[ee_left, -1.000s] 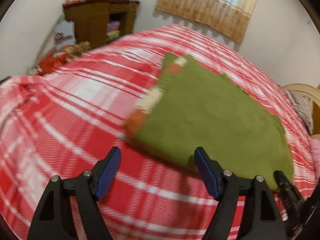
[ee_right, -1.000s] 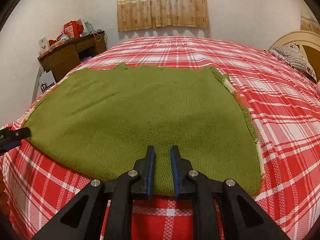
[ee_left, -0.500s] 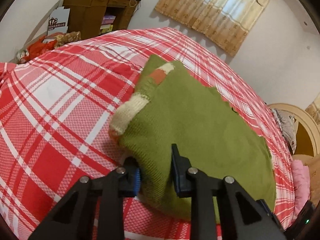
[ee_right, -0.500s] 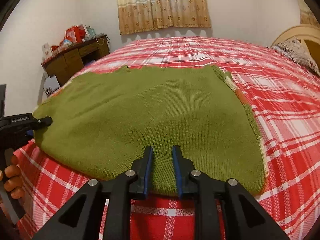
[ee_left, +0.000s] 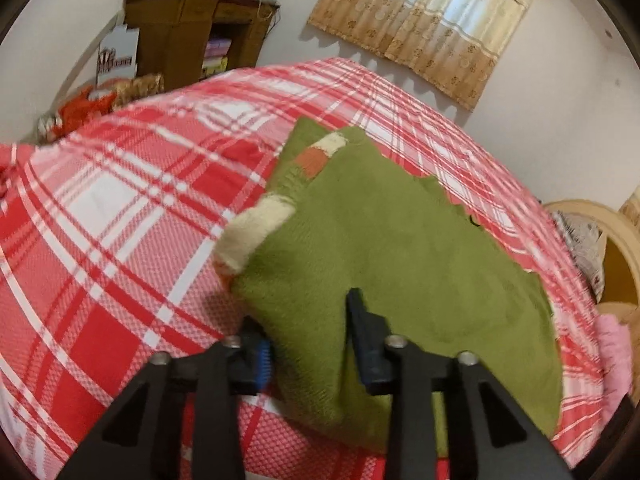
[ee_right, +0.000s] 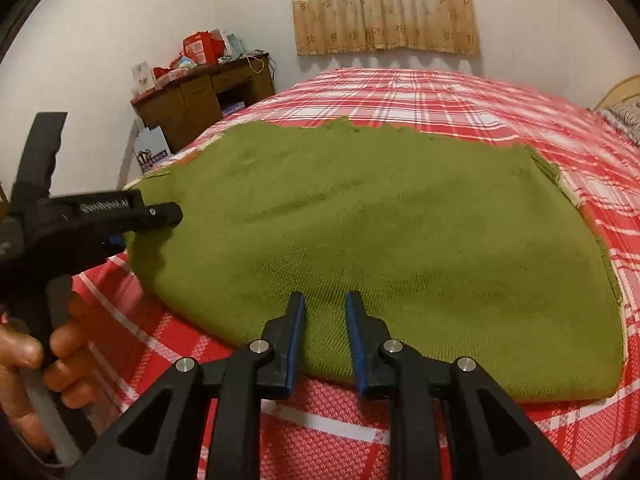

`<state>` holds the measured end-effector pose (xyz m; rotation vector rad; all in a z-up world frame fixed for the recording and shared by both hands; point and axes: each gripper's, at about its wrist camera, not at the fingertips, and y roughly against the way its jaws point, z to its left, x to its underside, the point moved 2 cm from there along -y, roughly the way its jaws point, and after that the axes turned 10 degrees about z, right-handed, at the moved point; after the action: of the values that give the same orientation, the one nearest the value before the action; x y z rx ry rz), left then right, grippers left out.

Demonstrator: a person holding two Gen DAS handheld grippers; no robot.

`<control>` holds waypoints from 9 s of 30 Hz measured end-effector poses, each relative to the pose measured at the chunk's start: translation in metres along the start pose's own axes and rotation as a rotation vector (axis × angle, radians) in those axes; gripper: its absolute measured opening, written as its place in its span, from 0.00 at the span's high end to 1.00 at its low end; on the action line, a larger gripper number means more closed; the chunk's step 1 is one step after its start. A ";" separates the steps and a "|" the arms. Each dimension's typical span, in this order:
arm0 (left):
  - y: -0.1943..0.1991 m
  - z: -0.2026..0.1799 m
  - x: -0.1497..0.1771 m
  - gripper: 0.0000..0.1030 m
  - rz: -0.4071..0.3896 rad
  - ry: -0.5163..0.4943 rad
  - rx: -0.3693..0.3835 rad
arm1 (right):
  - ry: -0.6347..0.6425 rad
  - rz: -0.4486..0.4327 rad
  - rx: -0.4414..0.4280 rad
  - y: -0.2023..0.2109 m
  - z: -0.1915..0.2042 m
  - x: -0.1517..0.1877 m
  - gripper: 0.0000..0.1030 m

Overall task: Fold small clothes
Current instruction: 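Grasp the folded sweater edge with the left tool and lift it, then fold the lifted edge over the sweater with the left tool and release, then grasp the folded sweater bundle edge with the right tool, then grasp the bundle with the left tool while the right tool holds it, then lift the folded sweater with both tools and carry it across the bed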

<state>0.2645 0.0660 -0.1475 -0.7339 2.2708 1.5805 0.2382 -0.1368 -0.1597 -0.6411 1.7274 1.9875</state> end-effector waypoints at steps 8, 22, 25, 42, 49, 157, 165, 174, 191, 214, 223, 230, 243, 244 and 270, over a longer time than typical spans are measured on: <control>0.019 -0.049 0.002 0.82 -0.124 -0.229 -0.115 | -0.026 -0.016 -0.039 -0.004 -0.003 0.002 0.77; 0.004 -0.073 0.027 0.83 -0.064 -0.385 -0.006 | -0.073 0.009 -0.124 -0.002 -0.016 -0.001 0.73; 0.004 -0.071 0.029 0.83 -0.060 -0.382 0.007 | -0.116 0.054 -0.198 0.004 -0.025 -0.015 0.66; 0.004 -0.067 0.031 0.83 -0.057 -0.368 0.053 | -0.261 0.189 -0.556 -0.083 -0.017 -0.166 0.19; 0.004 -0.066 0.031 0.83 -0.059 -0.366 0.061 | 0.022 0.160 -0.378 -0.093 0.037 -0.199 0.59; 0.063 -0.020 0.063 0.30 0.032 -0.541 -0.281 | -0.033 -0.111 0.154 0.101 -0.105 -0.019 0.87; 0.062 -0.019 0.047 0.22 -0.008 -0.544 -0.325 | -0.080 -0.011 0.166 0.033 -0.128 -0.009 0.92; 0.050 -0.022 0.043 0.22 0.023 -0.532 -0.298 | -0.141 -0.025 0.115 0.041 -0.134 0.003 0.92; 0.015 -0.045 -0.037 0.21 0.056 -0.377 0.072 | -0.428 -0.143 -0.083 0.092 -0.206 -0.019 0.27; -0.062 -0.071 -0.043 0.36 0.180 -0.333 0.325 | -0.207 -0.006 -0.166 -0.008 -0.189 -0.064 0.27; -0.067 -0.074 -0.043 0.44 0.203 -0.327 0.383 | -0.297 0.004 -0.241 -0.019 -0.209 -0.066 0.27; -0.063 -0.086 -0.039 0.49 0.173 -0.383 0.323 | -0.252 0.013 -0.184 -0.021 -0.199 -0.069 0.48; -0.032 -0.103 -0.022 0.63 0.250 -0.503 0.122 | -0.294 0.067 -0.190 0.010 -0.181 -0.044 0.63; -0.031 -0.102 -0.020 0.62 0.259 -0.506 0.124 | -0.300 0.069 -0.203 0.013 -0.181 -0.038 0.63; -0.012 -0.116 -0.004 0.69 0.263 -0.600 0.033 | -0.322 0.025 -0.167 0.046 -0.155 -0.017 0.62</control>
<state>0.2812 -0.0441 -0.1124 0.0655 1.9790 1.5890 0.2347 -0.2969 -0.1311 -0.3286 1.3968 2.1318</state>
